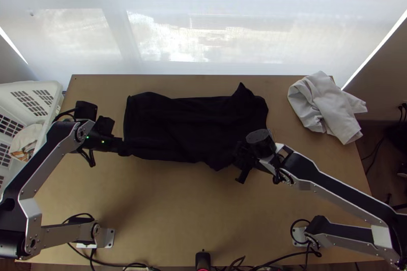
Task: Fold the t-shirt
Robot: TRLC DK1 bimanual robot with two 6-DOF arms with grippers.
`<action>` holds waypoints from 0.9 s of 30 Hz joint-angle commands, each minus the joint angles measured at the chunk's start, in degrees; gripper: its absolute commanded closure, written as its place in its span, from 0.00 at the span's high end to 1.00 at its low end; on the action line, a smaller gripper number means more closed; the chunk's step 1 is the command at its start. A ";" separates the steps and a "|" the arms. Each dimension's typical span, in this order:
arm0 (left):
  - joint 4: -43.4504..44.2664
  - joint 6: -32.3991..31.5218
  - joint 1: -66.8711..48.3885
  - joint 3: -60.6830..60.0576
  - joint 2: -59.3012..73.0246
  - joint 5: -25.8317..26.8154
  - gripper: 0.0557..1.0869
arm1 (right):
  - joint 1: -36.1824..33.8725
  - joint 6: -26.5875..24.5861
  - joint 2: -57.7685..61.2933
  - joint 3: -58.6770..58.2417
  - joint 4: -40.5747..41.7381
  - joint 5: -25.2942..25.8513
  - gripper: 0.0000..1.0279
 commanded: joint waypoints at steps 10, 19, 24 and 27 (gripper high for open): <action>0.57 3.82 1.88 0.67 -2.69 -6.33 0.03 | -12.34 1.16 -0.40 6.67 -0.92 -0.35 0.02; 3.91 3.73 1.96 3.74 -1.37 -7.03 0.03 | -15.41 1.60 3.29 10.88 -0.39 -0.88 0.02; 4.08 3.82 1.96 7.61 0.91 -7.03 0.03 | -17.08 1.42 6.99 14.93 0.14 -0.97 0.02; 4.17 4.53 1.96 9.81 2.32 -7.03 0.03 | -17.79 1.42 9.71 17.39 0.31 -0.97 0.02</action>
